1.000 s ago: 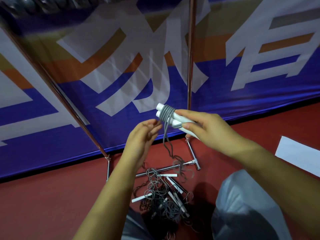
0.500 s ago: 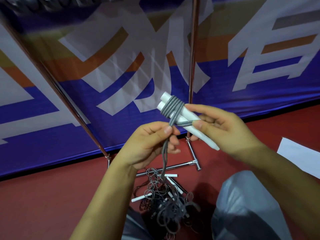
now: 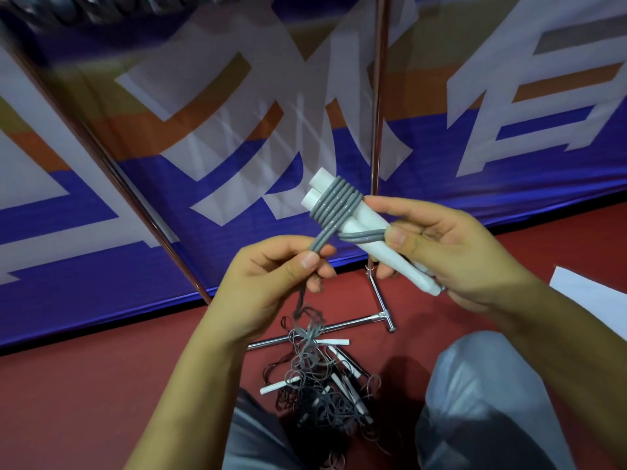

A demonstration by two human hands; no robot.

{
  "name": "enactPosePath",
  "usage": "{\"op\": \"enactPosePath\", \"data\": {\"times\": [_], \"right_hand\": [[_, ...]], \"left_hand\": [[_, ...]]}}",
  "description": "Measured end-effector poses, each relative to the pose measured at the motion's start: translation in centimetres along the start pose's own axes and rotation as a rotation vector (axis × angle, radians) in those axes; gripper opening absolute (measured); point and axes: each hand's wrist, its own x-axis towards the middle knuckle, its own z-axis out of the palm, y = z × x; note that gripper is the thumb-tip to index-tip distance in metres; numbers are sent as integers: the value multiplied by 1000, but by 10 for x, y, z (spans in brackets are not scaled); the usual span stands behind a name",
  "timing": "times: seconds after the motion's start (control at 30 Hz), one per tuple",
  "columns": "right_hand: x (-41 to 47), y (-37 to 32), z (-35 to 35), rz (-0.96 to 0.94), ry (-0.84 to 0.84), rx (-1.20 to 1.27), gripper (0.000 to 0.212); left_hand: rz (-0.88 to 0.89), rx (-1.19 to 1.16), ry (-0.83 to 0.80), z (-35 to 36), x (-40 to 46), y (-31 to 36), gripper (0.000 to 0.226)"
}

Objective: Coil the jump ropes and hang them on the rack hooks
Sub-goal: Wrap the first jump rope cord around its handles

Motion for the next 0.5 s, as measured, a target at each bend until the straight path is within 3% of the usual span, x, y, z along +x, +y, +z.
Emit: {"op": "enactPosePath", "data": {"times": [0.17,0.27,0.5], "right_hand": [[-4,-4,-2,53,-81,86,38],[-5,-7,-13,110,-232,95,41],[-8,-14,-23,283,-569,-84,47]], "left_hand": [[-24,184,-107,-2,4,5,14],[-58,351,-69,-7,9,8,22],[-6,692,-187,-11,19,12,16]]}}
